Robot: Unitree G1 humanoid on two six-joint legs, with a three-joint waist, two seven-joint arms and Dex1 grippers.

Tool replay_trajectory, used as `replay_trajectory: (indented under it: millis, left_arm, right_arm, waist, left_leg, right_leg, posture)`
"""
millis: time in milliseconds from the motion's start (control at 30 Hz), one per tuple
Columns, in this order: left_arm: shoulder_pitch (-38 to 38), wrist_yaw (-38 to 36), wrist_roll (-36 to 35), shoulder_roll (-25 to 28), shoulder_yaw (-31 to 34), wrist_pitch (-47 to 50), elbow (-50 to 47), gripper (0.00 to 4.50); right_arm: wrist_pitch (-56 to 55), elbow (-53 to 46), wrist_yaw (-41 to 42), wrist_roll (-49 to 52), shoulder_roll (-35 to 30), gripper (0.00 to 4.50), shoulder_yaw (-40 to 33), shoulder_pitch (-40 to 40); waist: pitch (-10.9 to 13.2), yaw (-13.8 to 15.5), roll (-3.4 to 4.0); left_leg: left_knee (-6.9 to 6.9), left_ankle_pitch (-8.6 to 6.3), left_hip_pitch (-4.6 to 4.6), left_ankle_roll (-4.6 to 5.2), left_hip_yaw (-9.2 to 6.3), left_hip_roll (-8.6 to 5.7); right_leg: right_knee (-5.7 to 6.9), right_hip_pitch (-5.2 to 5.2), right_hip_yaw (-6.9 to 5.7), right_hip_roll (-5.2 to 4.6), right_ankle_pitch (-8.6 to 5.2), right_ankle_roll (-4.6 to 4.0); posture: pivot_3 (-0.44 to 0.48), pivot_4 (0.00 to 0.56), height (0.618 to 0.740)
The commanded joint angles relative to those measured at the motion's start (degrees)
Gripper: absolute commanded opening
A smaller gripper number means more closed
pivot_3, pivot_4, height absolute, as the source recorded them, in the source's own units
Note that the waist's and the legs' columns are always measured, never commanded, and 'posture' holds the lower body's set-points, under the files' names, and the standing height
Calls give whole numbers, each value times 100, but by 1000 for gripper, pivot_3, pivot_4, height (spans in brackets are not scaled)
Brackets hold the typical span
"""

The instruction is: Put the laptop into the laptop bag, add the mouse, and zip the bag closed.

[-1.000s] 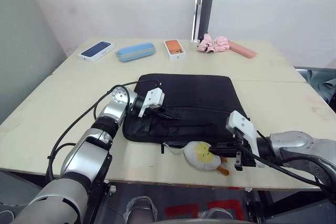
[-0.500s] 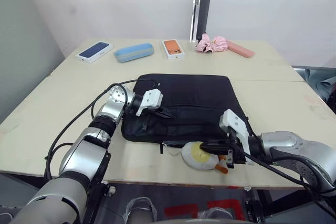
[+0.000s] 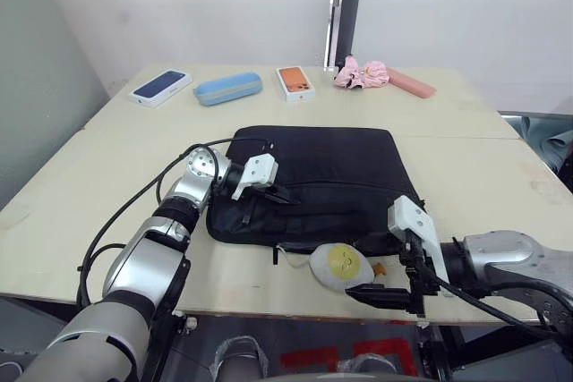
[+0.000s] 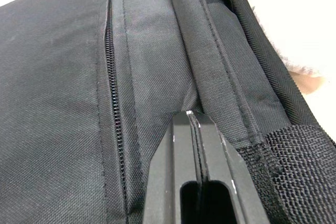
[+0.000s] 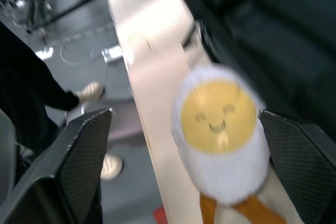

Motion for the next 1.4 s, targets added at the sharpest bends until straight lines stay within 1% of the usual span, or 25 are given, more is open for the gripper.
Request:
replay_trajectory:
  millis: [33,133,333,433,533,733,800,900,1067,1167,1267,1400]
  left_arm:
    - [41,-93,299,64,-118,56,132,0]
    - [46,-117,303,87,-122,76,117,0]
    - [48,-148,312,116,-134,84,93,0]
    - [50,-146,323,141,-143,64,82,0]
    - [67,-146,339,159,-163,34,67,0]
    - [164,-149,486,194,-316,-206,84,0]
    - [176,-149,516,186,-332,-246,96,0]
    - [202,-152,523,171,-342,-269,79,0]
    - [292,-170,661,177,-471,-463,91,0]
    - [373,-144,793,229,-575,-681,104,0]
    - [460,-56,1000,297,-721,-993,210,0]
    - [470,36,1149,288,-802,-1171,346,0]
  right_arm:
    - [85,252,-163,-401,82,4484,333,-292]
    - [55,432,-161,-936,67,4484,913,-520]
    - [57,754,-167,-1236,457,4484,1228,-790]
    - [45,717,-104,-1186,553,3650,1138,-710]
    - [63,661,-90,-1201,542,2631,1062,-617]
    - [66,275,57,-961,395,573,669,-344]
    - [112,175,7,-786,453,15,427,-267]
    - [157,-62,-74,-476,512,15,-43,-91]
    - [214,-646,-51,-83,232,15,-920,677]
    - [245,-851,-97,-39,38,15,-1304,1129]
    - [225,-978,-84,-66,-107,15,-1849,1720]
    - [129,-1026,-50,-180,-173,15,-2312,2291]
  waist:
    - [0,0,0]
    - [0,-8,0]
    - [0,-35,0]
    - [0,-55,0]
    - [0,-57,0]
    - [0,-57,1]
    - [-1,-58,1]
    - [-1,-57,1]
    - [-1,-23,1]
    - [-4,-7,2]
    - [-30,9,3]
    - [-74,7,7]
  left_leg:
    - [-1,0,-1,0,0,0]
    - [-5,0,0,-2,2,0]
    - [-13,0,0,-4,3,0]
    - [-13,0,1,-4,2,0]
    - [-14,0,0,-4,3,0]
    - [-21,-1,1,-4,5,0]
    - [-23,0,2,-4,6,0]
    - [-24,-1,2,-4,7,0]
    - [-35,-1,2,-3,9,0]
    - [-44,-1,3,-3,12,0]
    - [-50,-1,5,-3,14,0]
    - [-57,-2,12,-5,18,0]
  right_leg:
    - [-1,0,0,0,0,0]
    - [-3,-1,0,0,0,0]
    - [-9,-2,-1,1,0,0]
    - [-9,-1,-1,1,1,0]
    - [-9,-2,-1,1,1,0]
    - [-16,-1,0,1,0,0]
    - [-17,-1,0,1,0,0]
    - [-19,-1,1,1,0,0]
    - [-37,2,0,0,0,0]
    - [-48,3,0,1,0,1]
    - [-52,4,0,1,-2,4]
    - [-56,13,2,0,-8,13]
  posture:
    - [0,150,740]
    - [0,150,740]
    - [0,150,740]
    - [0,150,740]
    - [0,150,740]
    - [0,150,740]
    - [0,150,740]
    - [0,150,740]
    - [0,150,740]
    - [0,150,740]
    - [0,150,740]
    - [0,150,740]
